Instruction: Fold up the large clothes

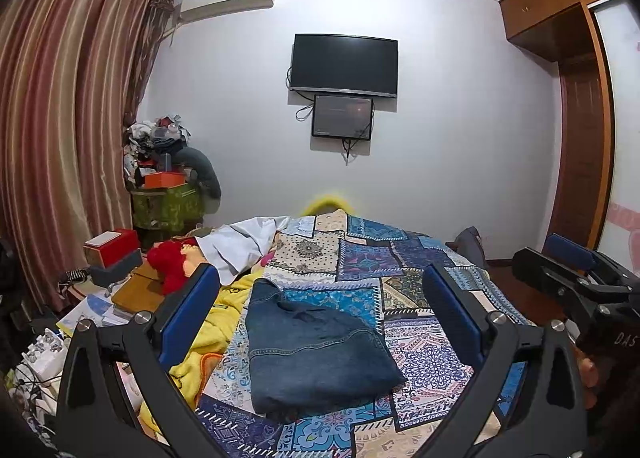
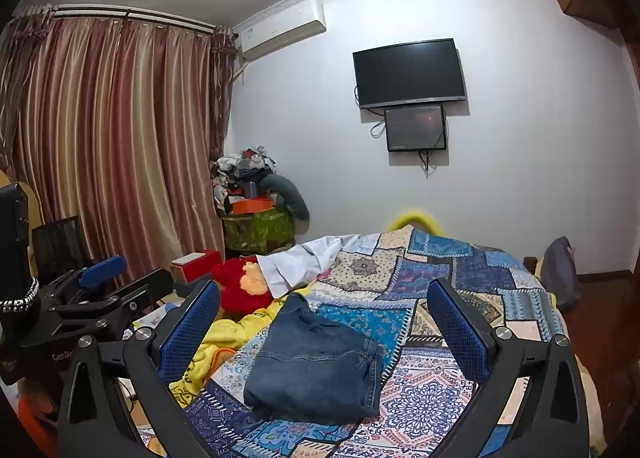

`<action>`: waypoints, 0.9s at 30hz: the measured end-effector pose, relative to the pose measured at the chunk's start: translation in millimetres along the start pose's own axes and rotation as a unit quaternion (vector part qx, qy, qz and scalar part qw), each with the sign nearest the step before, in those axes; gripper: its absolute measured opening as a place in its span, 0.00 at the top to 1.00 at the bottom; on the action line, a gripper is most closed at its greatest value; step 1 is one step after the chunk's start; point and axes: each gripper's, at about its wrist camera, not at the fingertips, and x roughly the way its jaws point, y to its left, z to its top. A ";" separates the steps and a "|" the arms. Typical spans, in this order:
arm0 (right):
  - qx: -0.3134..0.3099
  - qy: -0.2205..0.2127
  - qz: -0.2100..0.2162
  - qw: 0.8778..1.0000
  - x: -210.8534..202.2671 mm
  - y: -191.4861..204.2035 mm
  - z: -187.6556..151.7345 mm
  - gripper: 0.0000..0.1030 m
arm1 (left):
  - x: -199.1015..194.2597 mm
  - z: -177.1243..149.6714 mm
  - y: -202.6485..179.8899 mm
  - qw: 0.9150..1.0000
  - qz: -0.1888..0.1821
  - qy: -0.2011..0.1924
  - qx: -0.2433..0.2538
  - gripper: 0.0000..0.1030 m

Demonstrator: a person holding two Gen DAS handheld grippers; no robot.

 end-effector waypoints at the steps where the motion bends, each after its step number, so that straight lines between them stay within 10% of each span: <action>1: 0.001 0.000 0.000 1.000 -0.1 -0.4 0.0 0.00 | -0.3 -0.2 -0.2 1.000 0.000 0.000 0.002 0.01; 27: -0.002 0.007 -0.005 1.000 -1.9 2.1 -3.8 0.00 | -4.1 0.6 -1.7 1.000 -0.020 0.005 0.003 0.01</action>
